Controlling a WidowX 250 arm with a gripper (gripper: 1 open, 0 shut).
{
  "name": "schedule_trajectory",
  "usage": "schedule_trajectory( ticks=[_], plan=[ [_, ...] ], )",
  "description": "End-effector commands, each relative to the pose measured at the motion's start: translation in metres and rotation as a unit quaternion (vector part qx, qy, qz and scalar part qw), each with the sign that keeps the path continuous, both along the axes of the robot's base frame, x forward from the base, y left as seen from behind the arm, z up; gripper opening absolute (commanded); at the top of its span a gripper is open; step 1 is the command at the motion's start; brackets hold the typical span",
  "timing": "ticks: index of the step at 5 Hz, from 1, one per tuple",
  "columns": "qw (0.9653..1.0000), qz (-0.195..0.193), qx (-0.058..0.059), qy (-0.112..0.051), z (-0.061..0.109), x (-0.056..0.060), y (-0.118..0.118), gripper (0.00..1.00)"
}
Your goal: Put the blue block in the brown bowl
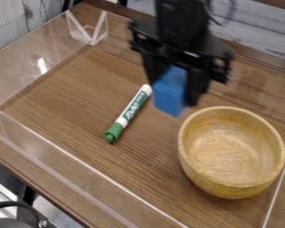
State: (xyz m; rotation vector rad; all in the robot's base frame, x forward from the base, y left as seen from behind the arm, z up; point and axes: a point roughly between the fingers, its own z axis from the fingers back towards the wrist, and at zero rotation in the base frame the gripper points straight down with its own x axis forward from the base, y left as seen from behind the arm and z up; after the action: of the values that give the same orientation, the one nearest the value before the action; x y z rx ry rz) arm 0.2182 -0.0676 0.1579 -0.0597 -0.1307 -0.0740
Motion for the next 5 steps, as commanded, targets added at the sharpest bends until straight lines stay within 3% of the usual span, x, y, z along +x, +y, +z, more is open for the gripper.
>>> schedule_trajectory(
  ticks=[1,3,5],
  plan=[
    [0.9996,0.014,-0.004,-0.026,0.009,-0.001,-0.028,0.00],
    [0.9990,0.026,0.002,-0.036,-0.006,-0.008,-0.066,0.00],
    [0.9984,0.028,0.002,-0.048,-0.026,-0.010,-0.063,0.00]
  ],
)
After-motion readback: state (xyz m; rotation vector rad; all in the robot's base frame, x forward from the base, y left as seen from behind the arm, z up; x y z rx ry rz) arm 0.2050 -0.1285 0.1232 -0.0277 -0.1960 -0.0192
